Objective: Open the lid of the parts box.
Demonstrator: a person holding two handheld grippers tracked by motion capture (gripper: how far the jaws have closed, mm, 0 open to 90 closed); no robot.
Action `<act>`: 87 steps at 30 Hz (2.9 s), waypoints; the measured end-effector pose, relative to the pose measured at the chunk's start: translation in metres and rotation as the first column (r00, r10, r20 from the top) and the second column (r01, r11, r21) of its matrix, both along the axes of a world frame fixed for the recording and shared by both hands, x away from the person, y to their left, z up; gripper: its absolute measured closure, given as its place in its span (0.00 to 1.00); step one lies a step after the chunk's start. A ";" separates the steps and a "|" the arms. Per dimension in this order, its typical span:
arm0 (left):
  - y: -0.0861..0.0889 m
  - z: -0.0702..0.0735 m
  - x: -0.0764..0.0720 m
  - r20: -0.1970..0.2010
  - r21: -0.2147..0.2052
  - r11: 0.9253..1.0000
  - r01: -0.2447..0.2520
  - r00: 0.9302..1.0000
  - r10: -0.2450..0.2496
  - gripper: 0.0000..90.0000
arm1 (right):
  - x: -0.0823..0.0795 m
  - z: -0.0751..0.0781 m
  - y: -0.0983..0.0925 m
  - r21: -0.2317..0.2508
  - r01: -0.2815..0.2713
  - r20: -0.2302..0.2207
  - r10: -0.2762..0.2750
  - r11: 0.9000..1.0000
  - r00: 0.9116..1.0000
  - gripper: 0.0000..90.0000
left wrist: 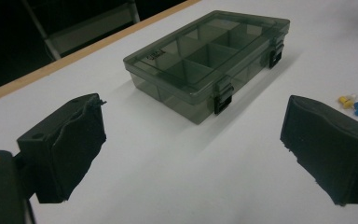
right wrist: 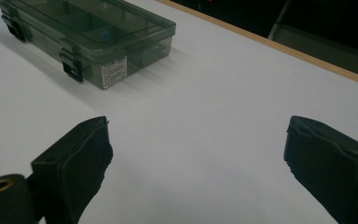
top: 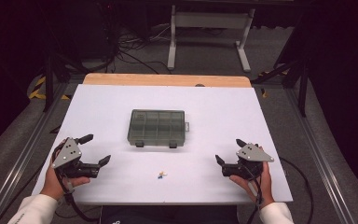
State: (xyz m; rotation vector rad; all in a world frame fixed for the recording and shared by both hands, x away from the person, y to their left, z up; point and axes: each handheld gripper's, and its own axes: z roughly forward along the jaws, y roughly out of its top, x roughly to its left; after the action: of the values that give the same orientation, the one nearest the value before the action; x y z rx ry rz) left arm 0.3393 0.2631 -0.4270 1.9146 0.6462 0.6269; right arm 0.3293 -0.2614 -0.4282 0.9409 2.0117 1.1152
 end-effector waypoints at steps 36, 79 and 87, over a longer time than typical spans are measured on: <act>-0.020 -0.016 0.042 -0.117 0.108 0.993 0.047 0.992 -0.035 0.14 | 0.034 -0.002 0.031 0.001 -0.047 -0.082 0.047 0.999 0.996 0.12; -0.068 -0.034 0.097 -0.295 0.208 0.965 0.160 0.951 -0.094 0.56 | 0.085 -0.017 0.106 -0.027 -0.265 -0.252 0.250 0.964 0.935 0.71; -0.067 -0.034 0.098 -0.300 0.210 0.965 0.158 0.950 -0.091 0.57 | 0.083 -0.016 0.107 -0.030 -0.261 -0.238 0.246 0.965 0.939 0.76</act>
State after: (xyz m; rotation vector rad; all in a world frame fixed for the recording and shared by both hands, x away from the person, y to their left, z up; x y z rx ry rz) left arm 0.4373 0.1959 -0.4612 2.2730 0.6476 0.3554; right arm 0.4119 -0.1547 -0.4442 0.8285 2.3999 1.1115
